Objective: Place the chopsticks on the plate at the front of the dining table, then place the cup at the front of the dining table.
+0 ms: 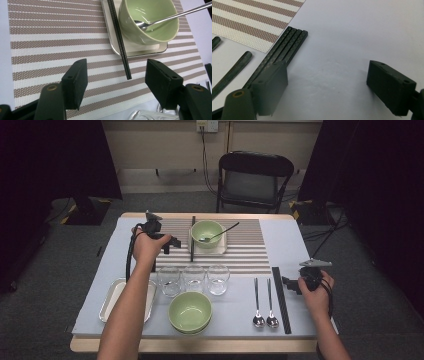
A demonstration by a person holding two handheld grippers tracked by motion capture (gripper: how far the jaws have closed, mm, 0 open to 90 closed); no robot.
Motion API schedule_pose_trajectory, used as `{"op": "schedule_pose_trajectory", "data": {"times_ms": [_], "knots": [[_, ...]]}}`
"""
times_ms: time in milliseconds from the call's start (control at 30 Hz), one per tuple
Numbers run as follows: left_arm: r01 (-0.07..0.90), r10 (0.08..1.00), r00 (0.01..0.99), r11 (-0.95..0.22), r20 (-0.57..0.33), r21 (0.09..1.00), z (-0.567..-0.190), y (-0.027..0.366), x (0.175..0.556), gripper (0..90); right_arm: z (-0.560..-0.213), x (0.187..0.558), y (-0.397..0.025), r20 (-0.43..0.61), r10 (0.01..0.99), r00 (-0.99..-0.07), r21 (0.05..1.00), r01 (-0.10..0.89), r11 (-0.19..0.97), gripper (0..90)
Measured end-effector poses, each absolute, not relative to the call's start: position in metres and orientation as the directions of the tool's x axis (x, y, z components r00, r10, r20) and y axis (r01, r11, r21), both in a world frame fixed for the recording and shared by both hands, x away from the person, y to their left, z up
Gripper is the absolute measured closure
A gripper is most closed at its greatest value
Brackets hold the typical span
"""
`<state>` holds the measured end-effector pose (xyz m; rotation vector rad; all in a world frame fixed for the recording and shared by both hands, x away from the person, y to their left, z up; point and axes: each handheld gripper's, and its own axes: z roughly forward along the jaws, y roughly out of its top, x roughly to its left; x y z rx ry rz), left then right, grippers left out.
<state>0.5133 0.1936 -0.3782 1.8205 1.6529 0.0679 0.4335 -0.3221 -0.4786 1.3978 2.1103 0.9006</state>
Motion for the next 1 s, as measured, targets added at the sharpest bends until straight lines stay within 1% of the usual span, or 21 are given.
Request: {"op": "schedule_pose_trajectory", "data": {"times_ms": [900, 1000], "knots": [[0.855, 0.896, 0.191, 0.05, -0.402, 0.517, -0.371, 0.223, 0.499, 31.6, -0.479, 0.434, -0.322, -0.015, 0.923, -0.384, 0.729, 0.628, 0.273, 16.4], [0.852, 0.899, 0.192, 0.046, -0.393, 0.522, -0.369, 0.225, 0.498, 31.5, -0.479, 0.434, -0.322, -0.013, 0.923, -0.386, 0.728, 0.629, 0.273, 16.4]]}}
